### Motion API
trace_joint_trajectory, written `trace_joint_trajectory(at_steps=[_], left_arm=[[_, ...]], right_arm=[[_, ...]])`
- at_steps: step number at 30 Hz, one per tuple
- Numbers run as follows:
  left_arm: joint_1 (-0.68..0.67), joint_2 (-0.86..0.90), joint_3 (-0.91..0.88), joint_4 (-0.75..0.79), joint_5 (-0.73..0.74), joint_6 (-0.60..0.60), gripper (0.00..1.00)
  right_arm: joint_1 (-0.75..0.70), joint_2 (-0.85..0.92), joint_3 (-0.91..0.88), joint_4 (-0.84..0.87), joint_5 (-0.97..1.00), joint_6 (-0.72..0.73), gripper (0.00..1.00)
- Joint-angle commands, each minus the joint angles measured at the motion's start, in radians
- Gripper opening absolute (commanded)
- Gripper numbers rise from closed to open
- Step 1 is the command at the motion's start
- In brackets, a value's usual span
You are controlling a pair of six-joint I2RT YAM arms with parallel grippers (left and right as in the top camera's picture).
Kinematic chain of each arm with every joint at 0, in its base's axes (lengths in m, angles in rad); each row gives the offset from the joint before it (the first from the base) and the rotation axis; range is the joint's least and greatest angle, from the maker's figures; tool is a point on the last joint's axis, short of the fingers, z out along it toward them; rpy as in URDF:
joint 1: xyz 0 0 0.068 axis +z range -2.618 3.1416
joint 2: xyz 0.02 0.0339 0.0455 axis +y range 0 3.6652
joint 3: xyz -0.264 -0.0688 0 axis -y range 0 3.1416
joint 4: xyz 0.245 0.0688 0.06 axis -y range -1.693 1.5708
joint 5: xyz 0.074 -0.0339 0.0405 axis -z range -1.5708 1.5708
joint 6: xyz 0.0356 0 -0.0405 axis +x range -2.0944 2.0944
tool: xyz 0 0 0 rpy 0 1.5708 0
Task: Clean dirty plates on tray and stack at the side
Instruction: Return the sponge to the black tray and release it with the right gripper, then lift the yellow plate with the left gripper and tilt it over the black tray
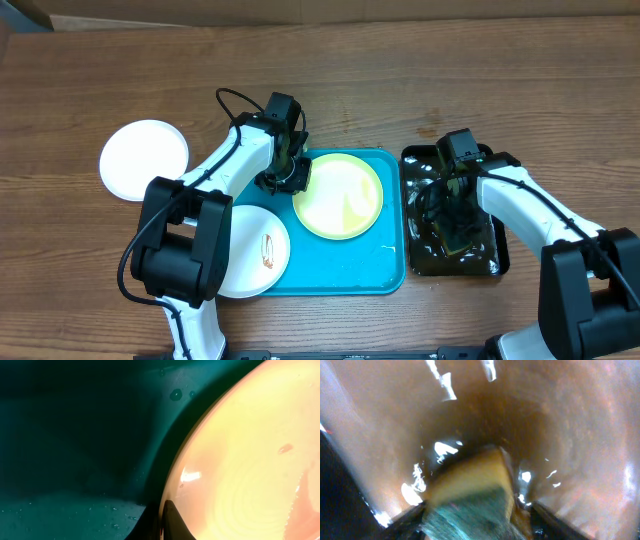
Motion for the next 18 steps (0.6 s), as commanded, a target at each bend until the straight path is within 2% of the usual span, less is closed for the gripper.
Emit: trace_joint_trajectory(at_steps=[1, 4, 6, 9, 18], left_arm=[[0.003, -0.001, 0.013, -0.017, -0.019, 0.005, 0.04], [0.003, -0.040, 0.013, -0.017, -0.026, 0.004, 0.04], [0.003, -0.077, 0.013, -0.017, -0.030, 0.004, 0.04], [0.003, -0.146, 0.013, -0.021, -0.087, -0.008, 0.04], [0.003, -0.241, 0.013, -0.038, -0.177, -0.041, 0.04]], right_arm=[[-0.054, -0.013, 0.077, -0.057, 0.015, -0.002, 0.76], [-0.100, -0.020, 0.150, -0.127, 0.015, -0.024, 0.85], [-0.126, -0.020, 0.190, -0.164, 0.015, -0.024, 0.87], [-0.166, -0.020, 0.235, -0.211, 0.014, -0.023, 0.93], [-0.251, -0.020, 0.248, -0.191, -0.023, -0.014, 0.98]])
